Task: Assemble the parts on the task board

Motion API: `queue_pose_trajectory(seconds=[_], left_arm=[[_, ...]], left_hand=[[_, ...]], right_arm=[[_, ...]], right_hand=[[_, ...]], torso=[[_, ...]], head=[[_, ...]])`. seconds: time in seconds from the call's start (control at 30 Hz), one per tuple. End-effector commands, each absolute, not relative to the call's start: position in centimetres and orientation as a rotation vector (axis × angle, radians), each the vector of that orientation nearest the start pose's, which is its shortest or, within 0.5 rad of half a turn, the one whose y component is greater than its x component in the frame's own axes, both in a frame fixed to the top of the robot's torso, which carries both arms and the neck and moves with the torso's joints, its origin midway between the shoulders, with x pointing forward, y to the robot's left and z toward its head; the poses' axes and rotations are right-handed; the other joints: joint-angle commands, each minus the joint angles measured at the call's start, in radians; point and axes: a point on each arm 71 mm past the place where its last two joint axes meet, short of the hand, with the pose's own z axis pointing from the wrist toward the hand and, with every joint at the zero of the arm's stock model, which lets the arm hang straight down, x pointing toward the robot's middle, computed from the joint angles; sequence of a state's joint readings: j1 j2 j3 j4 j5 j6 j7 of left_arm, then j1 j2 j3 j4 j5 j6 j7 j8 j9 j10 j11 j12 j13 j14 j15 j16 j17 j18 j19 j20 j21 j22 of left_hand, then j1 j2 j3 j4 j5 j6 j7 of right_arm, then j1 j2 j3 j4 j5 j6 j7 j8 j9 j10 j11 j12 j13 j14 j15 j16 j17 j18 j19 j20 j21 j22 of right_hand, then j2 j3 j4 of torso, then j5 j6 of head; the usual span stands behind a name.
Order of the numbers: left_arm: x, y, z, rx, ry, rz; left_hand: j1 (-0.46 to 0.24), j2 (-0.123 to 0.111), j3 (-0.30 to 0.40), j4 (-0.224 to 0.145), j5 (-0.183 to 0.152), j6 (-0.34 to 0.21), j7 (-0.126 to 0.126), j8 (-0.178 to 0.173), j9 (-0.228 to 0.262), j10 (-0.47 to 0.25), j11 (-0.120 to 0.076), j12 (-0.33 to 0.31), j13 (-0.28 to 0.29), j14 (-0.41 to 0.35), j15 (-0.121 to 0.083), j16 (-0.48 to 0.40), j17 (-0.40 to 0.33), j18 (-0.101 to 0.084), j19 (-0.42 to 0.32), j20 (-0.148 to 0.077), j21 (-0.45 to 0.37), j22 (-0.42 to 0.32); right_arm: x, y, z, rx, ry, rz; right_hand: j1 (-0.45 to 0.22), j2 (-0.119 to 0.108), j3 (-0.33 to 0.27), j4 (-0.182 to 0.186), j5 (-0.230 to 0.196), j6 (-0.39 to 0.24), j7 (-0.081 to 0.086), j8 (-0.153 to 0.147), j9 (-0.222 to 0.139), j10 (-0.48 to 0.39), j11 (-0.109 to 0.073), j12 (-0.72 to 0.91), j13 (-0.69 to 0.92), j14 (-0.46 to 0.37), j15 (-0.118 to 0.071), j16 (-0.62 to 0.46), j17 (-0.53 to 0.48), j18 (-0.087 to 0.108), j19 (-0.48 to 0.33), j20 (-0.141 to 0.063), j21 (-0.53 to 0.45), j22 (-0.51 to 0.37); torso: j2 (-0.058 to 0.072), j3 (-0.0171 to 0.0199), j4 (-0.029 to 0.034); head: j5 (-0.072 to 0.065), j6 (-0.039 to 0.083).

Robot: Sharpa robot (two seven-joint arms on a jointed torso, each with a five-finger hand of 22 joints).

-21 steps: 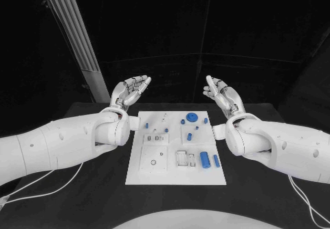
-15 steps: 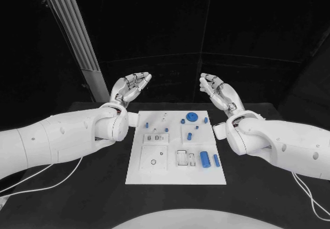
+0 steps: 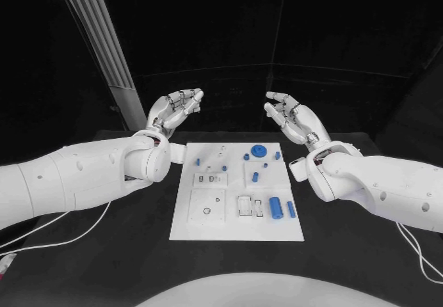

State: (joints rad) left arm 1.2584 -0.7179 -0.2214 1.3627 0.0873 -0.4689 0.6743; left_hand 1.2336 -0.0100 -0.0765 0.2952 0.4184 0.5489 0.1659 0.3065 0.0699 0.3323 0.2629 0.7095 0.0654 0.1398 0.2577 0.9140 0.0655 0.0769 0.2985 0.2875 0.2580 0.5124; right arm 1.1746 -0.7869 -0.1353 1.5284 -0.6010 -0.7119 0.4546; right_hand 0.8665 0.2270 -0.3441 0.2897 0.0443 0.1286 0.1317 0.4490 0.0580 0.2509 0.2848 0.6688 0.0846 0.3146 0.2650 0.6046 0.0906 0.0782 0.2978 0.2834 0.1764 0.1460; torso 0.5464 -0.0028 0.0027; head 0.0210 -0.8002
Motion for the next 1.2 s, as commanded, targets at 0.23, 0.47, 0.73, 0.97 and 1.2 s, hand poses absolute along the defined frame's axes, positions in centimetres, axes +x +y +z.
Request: queue_pose_trajectory(seconds=[0.23, 0.47, 0.73, 0.97, 1.2], left_arm=[[50.1, 21.2, -17.8, -0.778, 0.944, -1.623], [50.1, 21.5, -17.7, -0.783, 0.979, -1.623], [50.0, 21.8, -17.5, -0.737, 1.016, -1.626], [50.2, 22.0, -17.5, -0.730, 1.024, -1.623], [50.3, 22.2, -17.4, -0.731, 1.040, -1.626]], left_hand=[[-0.007, -0.004, -0.005, -0.001, 0.003, -0.053, 0.117, 0.042, 0.003, 0.001, -0.004, 0.025, 0.002, 0.029, -0.004, 0.026, 0.002, 0.021, 0.091, 0.002, 0.066, 0.064], [-0.006, -0.003, -0.005, -0.001, 0.003, -0.067, 0.106, 0.056, 0.003, 0.007, -0.003, 0.031, 0.001, 0.040, -0.006, 0.030, 0.001, 0.024, 0.101, 0.002, 0.074, 0.066], [-0.005, 0.000, -0.004, -0.001, 0.003, -0.070, 0.109, 0.064, 0.004, 0.008, -0.006, 0.032, 0.001, 0.042, -0.007, 0.029, 0.000, 0.023, 0.100, 0.002, 0.074, 0.065], [-0.001, 0.002, -0.003, -0.002, 0.003, -0.069, 0.117, 0.073, 0.005, 0.009, -0.007, 0.033, 0.000, 0.042, -0.007, 0.028, -0.001, 0.023, 0.097, 0.002, 0.074, 0.064], [0.002, 0.005, -0.002, -0.002, 0.002, -0.073, 0.124, 0.079, 0.005, 0.007, -0.005, 0.031, -0.001, 0.041, -0.006, 0.026, -0.001, 0.022, 0.093, 0.002, 0.072, 0.063]], right_arm=[[46.8, -18.7, -19.7, 0.439, 1.327, 1.192], [46.9, -19.1, -20.0, 0.458, 1.366, 1.182], [47.0, -19.5, -20.2, 0.474, 1.415, 1.180], [47.1, -19.8, -20.2, 0.485, 1.474, 1.185], [47.5, -20.0, -19.8, 0.484, 1.560, 1.201]], right_hand=[[0.051, 0.019, -0.042, 0.000, 0.003, 0.034, 0.168, 0.051, 0.007, 0.194, -0.034, 0.052, 0.001, 0.317, -0.068, 0.070, 0.001, 0.074, 0.357, -0.015, 0.183, 0.099], [0.093, 0.032, -0.073, 0.000, 0.005, 0.042, 0.148, 0.079, 0.009, 0.315, -0.077, 0.015, -0.022, 0.682, -0.136, 0.060, -0.004, 0.109, 0.620, -0.048, 0.265, 0.111], [0.102, 0.050, -0.103, 0.000, 0.003, 0.030, 0.112, 0.075, 0.005, 0.367, -0.128, -0.052, -0.022, 1.052, -0.207, 0.209, 0.093, 0.103, 0.876, -0.123, 0.424, 0.181], [0.111, 0.057, -0.113, 0.000, 0.000, 0.016, 0.097, 0.075, 0.004, 0.419, -0.141, -0.096, -0.020, 1.206, -0.216, 0.761, 0.952, 0.053, 1.025, -0.145, 0.806, 0.578], [0.155, 0.060, -0.101, -0.005, 0.002, 0.036, 0.081, 0.106, 0.008, 0.466, -0.146, -0.128, -0.018, 1.229, -0.210, 0.926, 1.291, -0.053, 1.221, -0.142, 1.321, 1.290]], torso=[[0.011, -0.0012, 0.0004], [0.030, -0.0022, 0.0043], [0.055, -0.0028, 0.0104], [0.075, -0.0067, 0.0152], [0.091, -0.0079, 0.0158]], head=[[0.001, -0.006], [0.002, 0.008], [0.006, 0.012], [0.000, 0.014], [0.000, 0.015]])
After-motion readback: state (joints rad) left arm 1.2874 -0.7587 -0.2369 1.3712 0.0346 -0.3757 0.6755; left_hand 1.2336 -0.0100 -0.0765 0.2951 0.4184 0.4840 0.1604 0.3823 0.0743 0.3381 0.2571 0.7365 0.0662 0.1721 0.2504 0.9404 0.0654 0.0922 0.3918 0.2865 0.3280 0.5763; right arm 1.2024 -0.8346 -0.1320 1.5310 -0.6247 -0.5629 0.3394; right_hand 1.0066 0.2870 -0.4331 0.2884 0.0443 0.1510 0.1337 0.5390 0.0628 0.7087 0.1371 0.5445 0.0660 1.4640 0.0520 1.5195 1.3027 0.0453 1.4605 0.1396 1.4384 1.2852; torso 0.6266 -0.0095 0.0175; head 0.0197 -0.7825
